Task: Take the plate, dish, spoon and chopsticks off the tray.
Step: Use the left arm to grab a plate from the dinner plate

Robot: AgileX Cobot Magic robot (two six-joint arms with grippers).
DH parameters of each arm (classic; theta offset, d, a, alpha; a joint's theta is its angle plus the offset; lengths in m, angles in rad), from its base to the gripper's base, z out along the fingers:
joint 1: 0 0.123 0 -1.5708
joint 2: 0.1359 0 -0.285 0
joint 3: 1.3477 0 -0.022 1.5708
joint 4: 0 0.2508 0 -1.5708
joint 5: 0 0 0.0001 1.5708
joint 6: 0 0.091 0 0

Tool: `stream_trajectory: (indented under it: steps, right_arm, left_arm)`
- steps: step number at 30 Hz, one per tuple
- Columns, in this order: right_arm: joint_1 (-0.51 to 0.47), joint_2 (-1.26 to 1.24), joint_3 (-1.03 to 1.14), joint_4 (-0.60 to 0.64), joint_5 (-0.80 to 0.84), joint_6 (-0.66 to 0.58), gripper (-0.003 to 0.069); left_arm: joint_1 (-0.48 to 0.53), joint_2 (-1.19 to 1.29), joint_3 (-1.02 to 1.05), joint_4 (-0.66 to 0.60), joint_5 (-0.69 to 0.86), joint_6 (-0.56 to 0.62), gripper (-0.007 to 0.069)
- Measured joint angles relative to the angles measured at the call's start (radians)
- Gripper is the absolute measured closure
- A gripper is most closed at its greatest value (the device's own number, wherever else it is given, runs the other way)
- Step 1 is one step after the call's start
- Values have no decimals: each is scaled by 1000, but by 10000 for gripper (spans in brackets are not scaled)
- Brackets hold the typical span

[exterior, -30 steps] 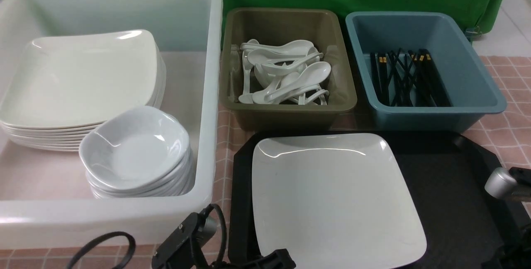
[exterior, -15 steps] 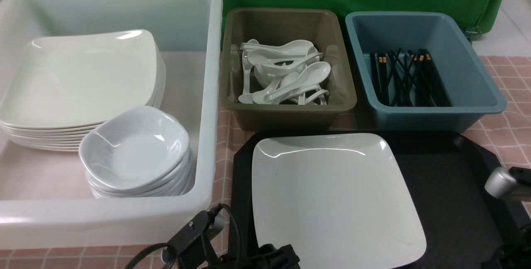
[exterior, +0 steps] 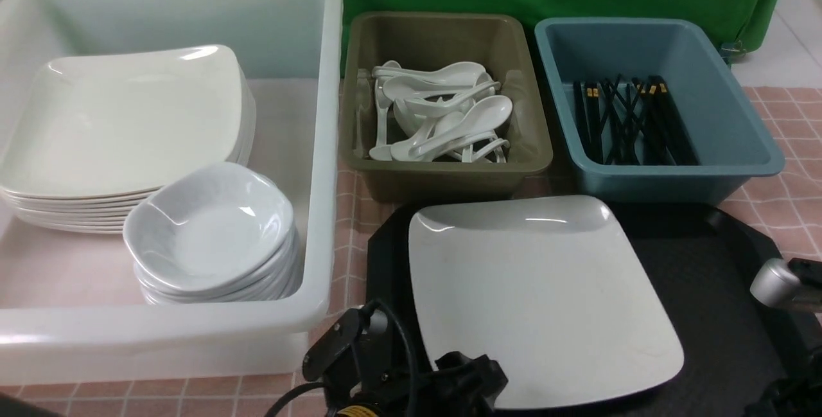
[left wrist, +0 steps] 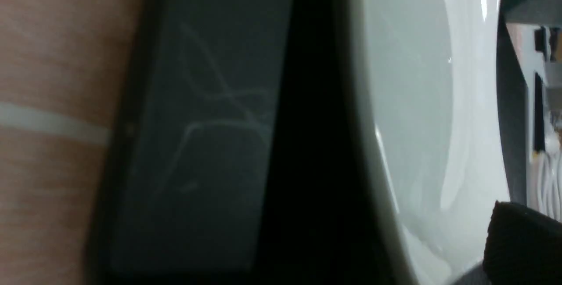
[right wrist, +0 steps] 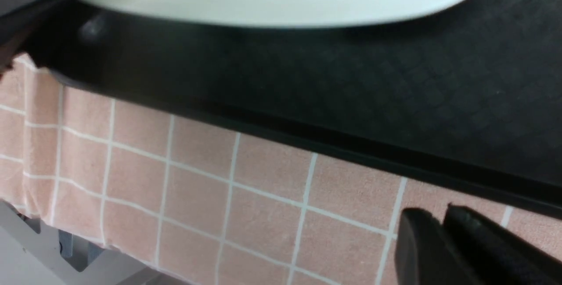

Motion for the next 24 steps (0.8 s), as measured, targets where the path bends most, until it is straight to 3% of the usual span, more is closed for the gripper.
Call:
stream_trajectory:
  steps: [7,12,16,24]
  right_arm:
    - [0,0,0,0,0,0,526]
    - [0,0,0,0,0,0,521]
    - [0,0,0,0,0,0,521]
    - [0,0,0,0,0,0,515]
  left_arm:
    - [12,23,-55,160,13,-47,260]
    - [73,-5,-56,192,90,-51,260]
    - [134,-7,-56,254,45,-57,260]
    - [144,37,-59,273,28,-65,263]
